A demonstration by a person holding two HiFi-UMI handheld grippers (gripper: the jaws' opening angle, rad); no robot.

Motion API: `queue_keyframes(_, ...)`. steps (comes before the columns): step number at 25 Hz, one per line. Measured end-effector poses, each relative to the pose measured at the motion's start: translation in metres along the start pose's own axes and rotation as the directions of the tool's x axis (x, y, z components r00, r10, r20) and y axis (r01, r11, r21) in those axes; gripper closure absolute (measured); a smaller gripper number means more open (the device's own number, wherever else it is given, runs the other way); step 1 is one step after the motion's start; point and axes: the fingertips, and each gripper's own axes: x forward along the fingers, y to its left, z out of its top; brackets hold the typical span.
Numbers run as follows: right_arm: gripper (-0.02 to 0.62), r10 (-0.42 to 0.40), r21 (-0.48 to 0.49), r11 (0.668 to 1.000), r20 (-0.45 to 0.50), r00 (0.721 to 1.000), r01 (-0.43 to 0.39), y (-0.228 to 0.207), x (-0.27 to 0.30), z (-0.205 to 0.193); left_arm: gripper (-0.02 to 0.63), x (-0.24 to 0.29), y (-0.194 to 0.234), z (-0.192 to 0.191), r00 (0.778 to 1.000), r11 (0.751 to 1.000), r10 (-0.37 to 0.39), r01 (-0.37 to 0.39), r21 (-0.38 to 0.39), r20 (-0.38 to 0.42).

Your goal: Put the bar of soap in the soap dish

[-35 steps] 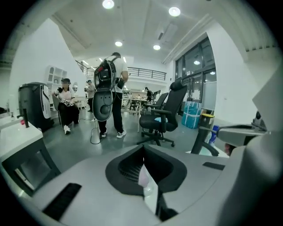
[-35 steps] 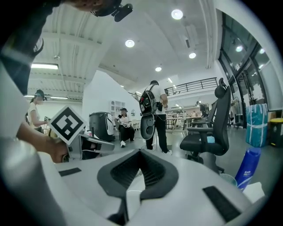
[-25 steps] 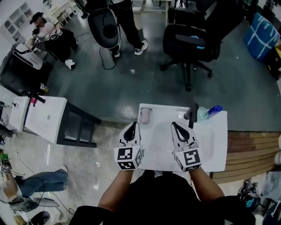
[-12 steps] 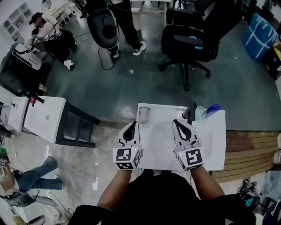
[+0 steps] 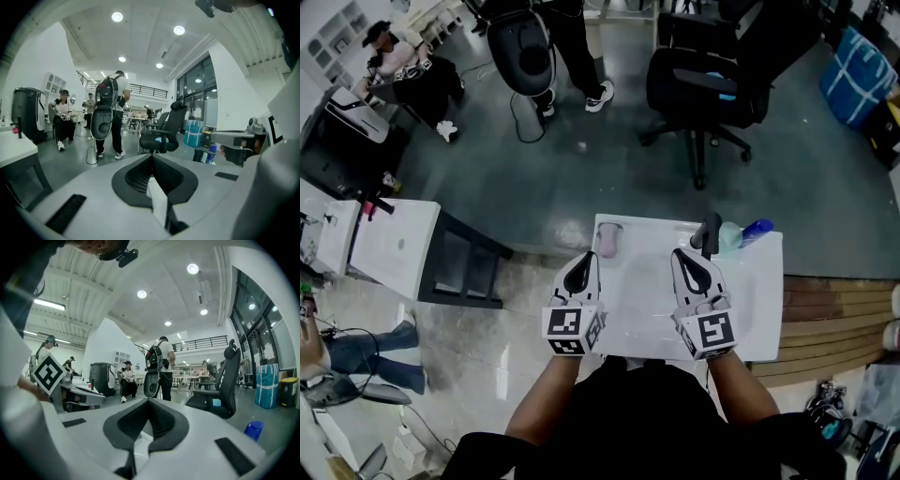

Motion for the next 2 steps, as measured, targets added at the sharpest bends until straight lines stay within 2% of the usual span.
queue_keyframes(2,0.589,-0.001,0.000,1.000,0.001,1.000,0.001,0.0001,-0.0011,-0.0010,0.584,-0.0004,-0.0012,-0.0022,1.000,1.000,-0.002,0.002,-0.001,-0.004)
